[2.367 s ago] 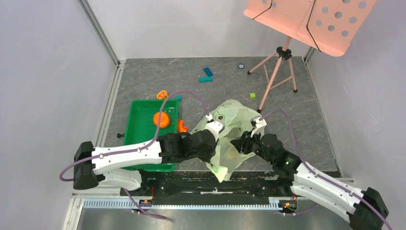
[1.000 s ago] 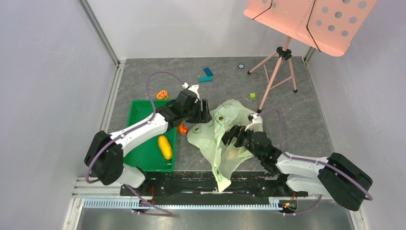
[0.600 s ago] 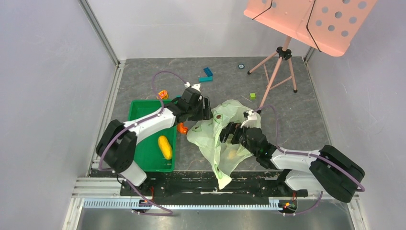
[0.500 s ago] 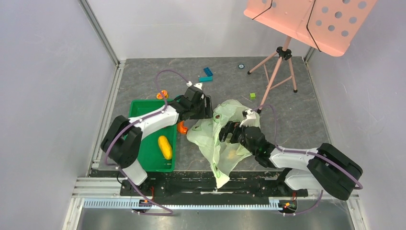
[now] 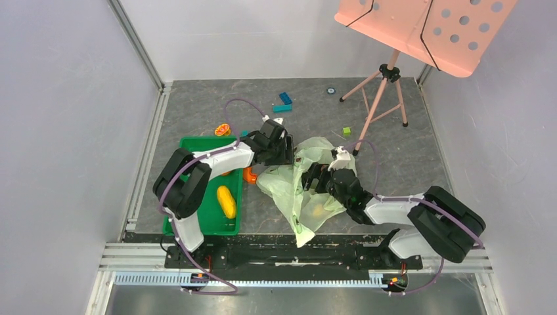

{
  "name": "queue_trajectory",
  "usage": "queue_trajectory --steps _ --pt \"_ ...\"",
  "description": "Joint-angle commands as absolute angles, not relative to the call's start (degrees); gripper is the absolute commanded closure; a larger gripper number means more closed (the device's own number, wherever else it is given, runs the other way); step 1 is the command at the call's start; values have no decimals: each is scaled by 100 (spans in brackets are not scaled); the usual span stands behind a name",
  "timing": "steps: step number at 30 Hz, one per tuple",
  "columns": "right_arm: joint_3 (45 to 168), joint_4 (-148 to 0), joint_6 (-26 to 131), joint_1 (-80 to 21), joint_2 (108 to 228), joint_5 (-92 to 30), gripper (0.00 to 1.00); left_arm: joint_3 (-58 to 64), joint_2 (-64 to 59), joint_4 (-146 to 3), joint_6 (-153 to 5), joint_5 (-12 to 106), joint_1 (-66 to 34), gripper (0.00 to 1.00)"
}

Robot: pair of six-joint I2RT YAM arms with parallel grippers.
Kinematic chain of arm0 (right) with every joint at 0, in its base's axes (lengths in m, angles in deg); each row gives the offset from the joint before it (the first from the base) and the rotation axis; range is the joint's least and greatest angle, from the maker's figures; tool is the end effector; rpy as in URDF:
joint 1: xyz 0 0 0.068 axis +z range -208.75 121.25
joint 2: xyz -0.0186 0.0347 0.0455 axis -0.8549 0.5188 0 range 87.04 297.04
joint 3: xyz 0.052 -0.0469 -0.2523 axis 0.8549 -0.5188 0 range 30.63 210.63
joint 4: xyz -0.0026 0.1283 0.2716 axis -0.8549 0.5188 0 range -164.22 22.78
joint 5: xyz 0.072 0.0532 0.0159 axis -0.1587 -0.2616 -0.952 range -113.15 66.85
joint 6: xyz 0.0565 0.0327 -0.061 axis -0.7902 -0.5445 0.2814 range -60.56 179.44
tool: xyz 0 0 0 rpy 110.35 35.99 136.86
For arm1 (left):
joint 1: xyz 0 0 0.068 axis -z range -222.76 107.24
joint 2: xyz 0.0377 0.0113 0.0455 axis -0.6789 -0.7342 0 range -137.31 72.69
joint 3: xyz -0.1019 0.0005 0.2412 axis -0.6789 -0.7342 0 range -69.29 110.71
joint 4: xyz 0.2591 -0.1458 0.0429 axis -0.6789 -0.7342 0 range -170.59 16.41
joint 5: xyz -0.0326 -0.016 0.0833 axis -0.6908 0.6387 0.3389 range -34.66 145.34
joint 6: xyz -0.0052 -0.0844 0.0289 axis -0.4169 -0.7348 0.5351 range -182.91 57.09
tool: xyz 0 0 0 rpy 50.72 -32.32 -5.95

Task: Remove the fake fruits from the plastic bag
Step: Take out the fake fruit from the plastic bag.

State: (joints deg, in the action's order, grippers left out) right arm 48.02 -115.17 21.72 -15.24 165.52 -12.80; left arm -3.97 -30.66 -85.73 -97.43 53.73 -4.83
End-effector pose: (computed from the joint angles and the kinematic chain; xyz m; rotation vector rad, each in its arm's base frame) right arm 0.2300 0.1985 0.0870 0.0252 1.9951 0.7683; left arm 0.3450 -0.2716 0.1123 0.0884 2.5358 -0.5720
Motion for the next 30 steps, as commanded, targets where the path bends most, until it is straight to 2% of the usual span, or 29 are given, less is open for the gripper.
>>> queue_trajectory --steps 1,7,17,26,30 --pt "5010 -11887 2311 -1627 16730 -1433 2 -307 -3154 -8366 -9813 5098 -497 31" --pt "5119 -12251 2280 -1647 17063 -1937 2 -592 -3080 -8200 -9814 4901 -479 42" --pt "5249 -12883 2052 -1643 17637 -2722 2 -917 -3014 -7892 -9901 4675 -409 71" --pt "5299 -13082 1972 -1647 17954 -3026 3 -977 -2955 -7847 -9922 4702 -391 77" --pt "5077 -13058 2067 -1646 17650 -2937 18 -1023 -2837 -7890 -9923 4818 -391 77"
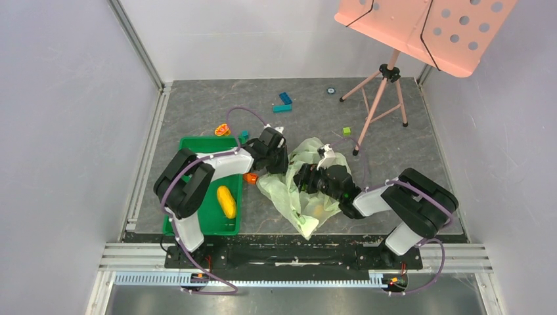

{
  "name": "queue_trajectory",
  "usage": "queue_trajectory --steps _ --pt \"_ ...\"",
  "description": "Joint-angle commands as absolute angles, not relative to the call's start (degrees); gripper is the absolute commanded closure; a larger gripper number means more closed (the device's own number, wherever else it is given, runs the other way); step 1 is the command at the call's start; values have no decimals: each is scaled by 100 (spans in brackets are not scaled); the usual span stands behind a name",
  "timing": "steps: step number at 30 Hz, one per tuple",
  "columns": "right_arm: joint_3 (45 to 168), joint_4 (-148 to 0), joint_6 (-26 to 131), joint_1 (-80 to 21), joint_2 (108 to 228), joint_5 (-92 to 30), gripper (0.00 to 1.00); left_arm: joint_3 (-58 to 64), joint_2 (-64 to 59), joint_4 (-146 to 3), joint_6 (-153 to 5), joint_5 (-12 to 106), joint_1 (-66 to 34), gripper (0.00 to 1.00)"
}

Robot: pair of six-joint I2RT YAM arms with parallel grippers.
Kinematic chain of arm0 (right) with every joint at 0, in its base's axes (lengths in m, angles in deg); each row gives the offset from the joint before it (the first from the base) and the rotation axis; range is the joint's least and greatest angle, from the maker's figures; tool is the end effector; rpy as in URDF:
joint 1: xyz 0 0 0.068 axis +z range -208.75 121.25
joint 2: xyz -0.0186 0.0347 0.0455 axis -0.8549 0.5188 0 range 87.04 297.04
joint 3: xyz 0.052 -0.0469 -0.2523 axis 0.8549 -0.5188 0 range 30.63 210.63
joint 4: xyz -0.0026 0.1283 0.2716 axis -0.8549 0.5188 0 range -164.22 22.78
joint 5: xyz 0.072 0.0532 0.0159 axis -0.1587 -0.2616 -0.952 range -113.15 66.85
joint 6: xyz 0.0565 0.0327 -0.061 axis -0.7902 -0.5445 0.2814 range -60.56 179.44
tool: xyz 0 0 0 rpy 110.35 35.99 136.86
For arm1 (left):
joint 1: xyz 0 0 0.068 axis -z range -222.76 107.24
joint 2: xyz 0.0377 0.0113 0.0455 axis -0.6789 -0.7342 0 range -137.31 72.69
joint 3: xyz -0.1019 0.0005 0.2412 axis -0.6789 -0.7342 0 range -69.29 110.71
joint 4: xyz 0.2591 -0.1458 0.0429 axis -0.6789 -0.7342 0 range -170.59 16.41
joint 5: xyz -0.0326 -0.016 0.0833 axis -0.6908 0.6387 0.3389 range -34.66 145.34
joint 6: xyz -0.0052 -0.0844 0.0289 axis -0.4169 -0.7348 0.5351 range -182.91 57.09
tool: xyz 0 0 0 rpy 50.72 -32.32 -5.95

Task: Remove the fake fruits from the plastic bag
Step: Take out the fake fruit from the plastic bag.

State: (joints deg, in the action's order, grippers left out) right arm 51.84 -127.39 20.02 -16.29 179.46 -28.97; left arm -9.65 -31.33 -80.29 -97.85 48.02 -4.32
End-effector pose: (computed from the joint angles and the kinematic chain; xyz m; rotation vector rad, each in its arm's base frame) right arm 0.2347 0.2255 0.0668 -0.1287 2.0266 1.0432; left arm 0.3257 -0.2714 0.0823 0.1375 2.5848 -0.6791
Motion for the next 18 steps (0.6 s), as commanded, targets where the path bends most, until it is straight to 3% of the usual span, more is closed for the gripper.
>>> queue_trajectory --steps 1,9,18 --pt "4991 -13005 2108 -1647 17538 -2877 21 -1031 -2800 -7910 -9921 4853 -400 77" --pt "4558 -11821 2633 -1639 15970 -2160 33 -1137 -2374 -8109 -9857 5154 -461 62" --pt "4426 -9995 2964 -1639 14089 -1713 33 -1304 -2120 -8212 -9806 5344 -539 60"
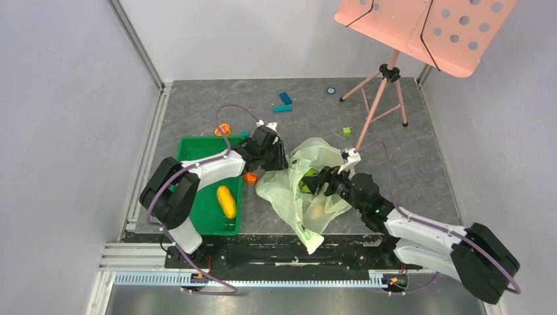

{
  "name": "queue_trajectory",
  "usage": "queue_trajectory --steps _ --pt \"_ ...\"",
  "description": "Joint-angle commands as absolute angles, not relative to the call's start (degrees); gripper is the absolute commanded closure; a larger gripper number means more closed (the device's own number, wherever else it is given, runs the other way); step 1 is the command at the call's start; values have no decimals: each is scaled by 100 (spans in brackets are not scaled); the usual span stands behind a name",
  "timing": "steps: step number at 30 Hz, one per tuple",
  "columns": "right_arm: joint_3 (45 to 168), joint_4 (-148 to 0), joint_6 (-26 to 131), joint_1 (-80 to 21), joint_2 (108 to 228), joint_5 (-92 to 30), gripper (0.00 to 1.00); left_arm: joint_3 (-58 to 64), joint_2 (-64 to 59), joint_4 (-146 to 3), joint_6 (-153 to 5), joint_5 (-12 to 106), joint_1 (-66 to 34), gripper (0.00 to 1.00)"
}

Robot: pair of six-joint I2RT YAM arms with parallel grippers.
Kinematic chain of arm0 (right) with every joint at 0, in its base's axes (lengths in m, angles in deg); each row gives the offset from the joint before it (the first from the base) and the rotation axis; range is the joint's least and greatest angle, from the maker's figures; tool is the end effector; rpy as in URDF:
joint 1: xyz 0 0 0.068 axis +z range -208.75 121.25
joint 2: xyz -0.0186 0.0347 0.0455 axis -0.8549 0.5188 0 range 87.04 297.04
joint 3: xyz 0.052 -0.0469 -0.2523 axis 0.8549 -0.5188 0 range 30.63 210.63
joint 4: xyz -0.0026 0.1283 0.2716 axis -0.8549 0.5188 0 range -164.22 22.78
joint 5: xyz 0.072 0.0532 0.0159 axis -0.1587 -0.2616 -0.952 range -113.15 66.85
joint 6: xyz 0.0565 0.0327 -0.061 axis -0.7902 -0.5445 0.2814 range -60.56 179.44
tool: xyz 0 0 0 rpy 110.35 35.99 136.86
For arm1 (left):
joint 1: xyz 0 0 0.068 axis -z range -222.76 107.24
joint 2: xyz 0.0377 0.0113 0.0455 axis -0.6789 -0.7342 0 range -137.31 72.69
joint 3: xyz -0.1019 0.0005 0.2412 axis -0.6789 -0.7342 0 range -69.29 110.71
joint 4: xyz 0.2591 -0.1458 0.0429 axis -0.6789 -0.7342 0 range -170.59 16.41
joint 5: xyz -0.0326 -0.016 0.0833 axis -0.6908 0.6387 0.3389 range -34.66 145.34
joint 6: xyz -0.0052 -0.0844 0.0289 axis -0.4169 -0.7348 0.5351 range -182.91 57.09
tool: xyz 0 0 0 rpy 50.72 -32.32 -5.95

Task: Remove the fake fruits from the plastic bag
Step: Take out the fake fruit from the plastic bag.

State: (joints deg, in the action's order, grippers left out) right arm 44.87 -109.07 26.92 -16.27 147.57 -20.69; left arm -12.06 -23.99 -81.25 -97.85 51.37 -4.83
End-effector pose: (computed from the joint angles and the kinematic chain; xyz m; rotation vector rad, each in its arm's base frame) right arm 0.2143 0.1915 0.1376 -0.1291 1.8575 0.8951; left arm 0.3223 -0.2581 0.1165 0.0993 2.4988 -0.6531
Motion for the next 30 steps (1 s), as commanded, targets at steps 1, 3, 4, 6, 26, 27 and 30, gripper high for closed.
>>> queue_trajectory --steps 1,3,4,6,26,27,30 --pt "4412 -9800 2993 -1639 13880 -1678 33 -1326 -2074 -8220 -9807 5360 -546 60" --pt "4416 -9309 3038 -1640 13432 -1582 33 -1360 -1992 -8242 -9784 5395 -558 60" --pt "4410 -9116 3062 -1639 13149 -1552 33 -1372 -1941 -8262 -9780 5420 -571 60" --pt "4416 -8707 3065 -1640 12695 -1511 34 -1392 -1823 -8307 -9756 5468 -576 57" --pt "5855 -7738 2303 -1639 12027 -1631 36 -2207 1713 -7491 -9376 4279 -576 9" --pt "5894 -7876 2241 -1639 12105 -1702 35 -2321 1848 -7172 -9490 4090 -576 8" --pt "5999 -8316 2009 -1641 12302 -1935 35 -2881 2205 -6058 -9788 3400 -505 8"
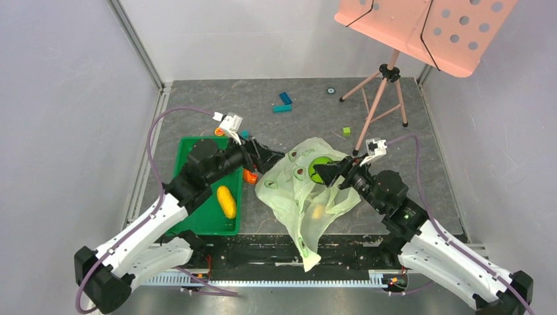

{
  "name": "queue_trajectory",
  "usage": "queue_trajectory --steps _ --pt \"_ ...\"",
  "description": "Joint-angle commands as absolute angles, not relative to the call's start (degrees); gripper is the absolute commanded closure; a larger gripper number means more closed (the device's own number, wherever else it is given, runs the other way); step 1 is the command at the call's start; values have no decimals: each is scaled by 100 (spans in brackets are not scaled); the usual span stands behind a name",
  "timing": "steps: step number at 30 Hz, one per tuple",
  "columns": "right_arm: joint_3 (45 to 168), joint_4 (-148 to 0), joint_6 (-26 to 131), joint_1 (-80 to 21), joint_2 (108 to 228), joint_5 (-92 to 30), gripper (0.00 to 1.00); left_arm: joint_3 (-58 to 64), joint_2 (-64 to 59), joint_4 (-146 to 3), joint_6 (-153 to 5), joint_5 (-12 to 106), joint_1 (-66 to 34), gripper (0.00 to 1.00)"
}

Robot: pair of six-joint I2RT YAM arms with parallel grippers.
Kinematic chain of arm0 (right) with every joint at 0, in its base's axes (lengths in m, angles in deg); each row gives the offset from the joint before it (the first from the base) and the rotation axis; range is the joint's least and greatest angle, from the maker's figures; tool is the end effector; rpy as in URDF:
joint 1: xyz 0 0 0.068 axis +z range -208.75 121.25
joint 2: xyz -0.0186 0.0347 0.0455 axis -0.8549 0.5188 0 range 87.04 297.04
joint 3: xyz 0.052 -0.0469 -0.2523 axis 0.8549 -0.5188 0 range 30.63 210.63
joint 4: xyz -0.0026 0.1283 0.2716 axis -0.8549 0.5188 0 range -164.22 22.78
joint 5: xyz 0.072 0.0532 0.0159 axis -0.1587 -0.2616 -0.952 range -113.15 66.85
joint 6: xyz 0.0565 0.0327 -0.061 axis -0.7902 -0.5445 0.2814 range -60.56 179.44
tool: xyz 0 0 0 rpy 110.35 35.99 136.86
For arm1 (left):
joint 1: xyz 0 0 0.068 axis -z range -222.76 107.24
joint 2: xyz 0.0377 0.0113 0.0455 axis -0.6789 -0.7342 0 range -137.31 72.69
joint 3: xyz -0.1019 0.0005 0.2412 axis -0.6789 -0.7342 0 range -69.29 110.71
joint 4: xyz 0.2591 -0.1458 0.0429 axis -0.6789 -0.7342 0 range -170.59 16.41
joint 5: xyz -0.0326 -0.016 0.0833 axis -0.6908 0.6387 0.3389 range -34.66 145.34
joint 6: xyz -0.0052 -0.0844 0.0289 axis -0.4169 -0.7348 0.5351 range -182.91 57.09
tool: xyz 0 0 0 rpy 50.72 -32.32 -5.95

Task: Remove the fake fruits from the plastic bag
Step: Take out the fake fruit from the plastic bag.

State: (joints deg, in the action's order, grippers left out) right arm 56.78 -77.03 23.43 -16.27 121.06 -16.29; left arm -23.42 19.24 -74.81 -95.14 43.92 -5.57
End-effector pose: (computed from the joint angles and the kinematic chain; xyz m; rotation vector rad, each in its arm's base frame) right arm 0.1944 0.1650 0.2616 -0.0029 1.7457 0.9284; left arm 0.2386 -0.2007 0.3149 0.2366 1.8271 -1.0468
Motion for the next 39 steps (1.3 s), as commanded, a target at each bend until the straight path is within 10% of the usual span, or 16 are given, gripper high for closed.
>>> queue_trajectory --steps 1,17,39 --pt "6072 -8387 1930 -1641 12374 -2011 35 -3010 2283 -5857 -9702 3307 -447 8" --pt "6649 -8722 1435 -1640 12965 -3155 35 -3949 2424 -4068 -4425 6395 2648 0" --pt "6439 -9179 1112 -1645 13036 -3883 36 -3627 1495 -3202 -3793 7169 2918 0"
